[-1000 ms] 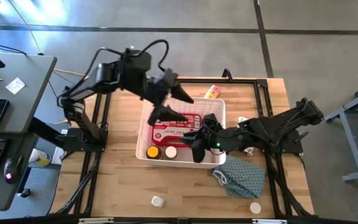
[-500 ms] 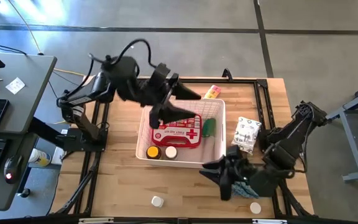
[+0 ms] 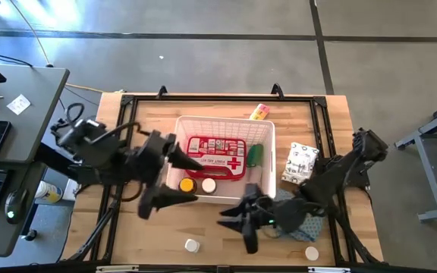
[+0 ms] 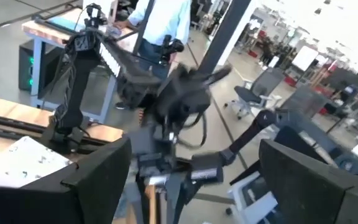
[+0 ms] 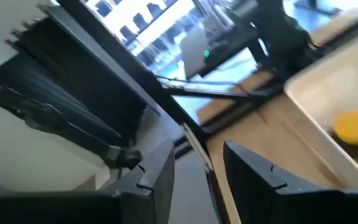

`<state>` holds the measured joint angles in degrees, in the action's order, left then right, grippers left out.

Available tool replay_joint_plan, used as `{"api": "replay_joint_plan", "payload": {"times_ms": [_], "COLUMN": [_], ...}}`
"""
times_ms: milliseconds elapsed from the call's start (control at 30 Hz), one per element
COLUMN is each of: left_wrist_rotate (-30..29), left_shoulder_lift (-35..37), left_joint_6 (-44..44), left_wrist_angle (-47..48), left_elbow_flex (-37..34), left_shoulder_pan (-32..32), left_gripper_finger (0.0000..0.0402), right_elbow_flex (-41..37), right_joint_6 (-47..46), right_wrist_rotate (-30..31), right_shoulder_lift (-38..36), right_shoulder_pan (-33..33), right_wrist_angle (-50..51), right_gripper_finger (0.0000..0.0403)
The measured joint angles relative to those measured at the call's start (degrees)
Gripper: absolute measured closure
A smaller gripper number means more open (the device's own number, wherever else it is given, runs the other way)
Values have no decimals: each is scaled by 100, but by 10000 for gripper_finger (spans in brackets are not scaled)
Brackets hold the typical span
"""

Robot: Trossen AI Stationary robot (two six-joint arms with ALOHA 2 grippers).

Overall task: Pick & place medical supplies in basket/bin
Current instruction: Put the white pill bottle into the white container

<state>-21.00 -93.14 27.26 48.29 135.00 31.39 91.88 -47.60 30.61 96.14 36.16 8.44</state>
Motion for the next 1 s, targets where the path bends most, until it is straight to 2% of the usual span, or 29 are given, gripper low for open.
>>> {"api": "replay_joint_plan", "payload": {"times_ms": [200, 400, 667, 800, 1000], "left_wrist_rotate": [-81, -39, 200, 281, 448], "left_shoulder_lift": [90, 207, 288, 322, 318], "left_joint_6": [171, 33, 494, 630, 639], "left_wrist_angle": [47, 677, 2733, 3468, 3876], "left_elbow_flex": [-1, 0, 0, -2, -2], "left_shoulder_pan": [366, 464, 469, 512, 509], "left_gripper_finger": [16, 16, 16, 16, 16], "right_elbow_flex": [35, 678, 1060, 1056, 1056], "right_joint_6": [323, 537, 352, 2, -411], "right_wrist_rotate": [-631, -474, -262, -606, -993], "right_shoulder_lift": [659, 1167, 1317, 1342, 1581], "right_shoulder_pan": [-178, -207, -305, -343, -251], "right_wrist_angle": [-1107, -751, 323, 494, 477], "right_gripper_finger": [274, 274, 274, 274, 274]}}
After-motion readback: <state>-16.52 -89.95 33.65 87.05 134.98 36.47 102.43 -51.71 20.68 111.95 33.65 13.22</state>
